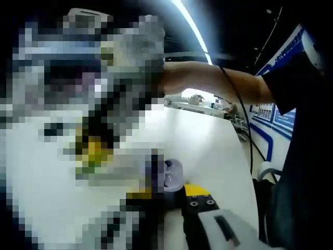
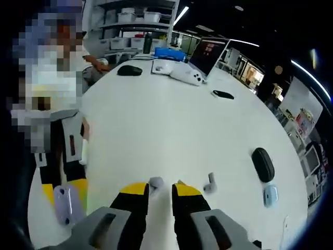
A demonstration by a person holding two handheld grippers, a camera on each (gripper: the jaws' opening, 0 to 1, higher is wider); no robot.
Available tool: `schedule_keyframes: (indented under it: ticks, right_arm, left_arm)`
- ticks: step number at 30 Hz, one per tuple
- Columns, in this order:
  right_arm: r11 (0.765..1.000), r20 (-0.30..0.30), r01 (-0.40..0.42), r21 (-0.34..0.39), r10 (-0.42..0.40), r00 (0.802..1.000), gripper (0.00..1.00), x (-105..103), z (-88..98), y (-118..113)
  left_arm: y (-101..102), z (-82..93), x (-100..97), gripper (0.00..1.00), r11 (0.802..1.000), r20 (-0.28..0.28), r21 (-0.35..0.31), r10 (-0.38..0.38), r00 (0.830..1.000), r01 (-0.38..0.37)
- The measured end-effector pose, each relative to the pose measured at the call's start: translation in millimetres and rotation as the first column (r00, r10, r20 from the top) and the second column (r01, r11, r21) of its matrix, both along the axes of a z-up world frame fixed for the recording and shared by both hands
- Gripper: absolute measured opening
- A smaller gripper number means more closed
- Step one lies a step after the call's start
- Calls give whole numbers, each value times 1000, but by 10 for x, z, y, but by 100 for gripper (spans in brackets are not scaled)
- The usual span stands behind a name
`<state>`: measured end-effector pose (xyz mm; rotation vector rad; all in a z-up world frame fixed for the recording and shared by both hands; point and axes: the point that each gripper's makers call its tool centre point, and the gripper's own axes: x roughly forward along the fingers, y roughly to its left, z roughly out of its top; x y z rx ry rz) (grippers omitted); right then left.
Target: Pick up the earbuds from the table and place the earbuds into the earbud case
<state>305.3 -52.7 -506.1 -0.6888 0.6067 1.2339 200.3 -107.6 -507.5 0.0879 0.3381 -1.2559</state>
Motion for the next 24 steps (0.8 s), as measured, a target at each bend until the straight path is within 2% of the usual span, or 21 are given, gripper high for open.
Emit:
schedule_keyframes:
  ticks: [7,11,19,24]
  right_arm:
    - [999,-15,11,-43,-12,1000,16,-7,-88,55]
    - [999,-27,31,-37,-32,999,16,-2,-81,72]
    - [997,25,39,-68,-37,999,18,17,-87,66]
    - [994,42,21,-107,-17,999,18,5,-87,-71]
  left_arm:
    - [-3,-2,2,19,1000,1,1,2,1000,-2]
    - [-6,-1,2,19,1000,1,1,2,1000,-2]
    - [-14,2,1,19,1000,1,1,2,1000,-2]
    - [-19,1,0,19,1000,1,1,0,1000,0]
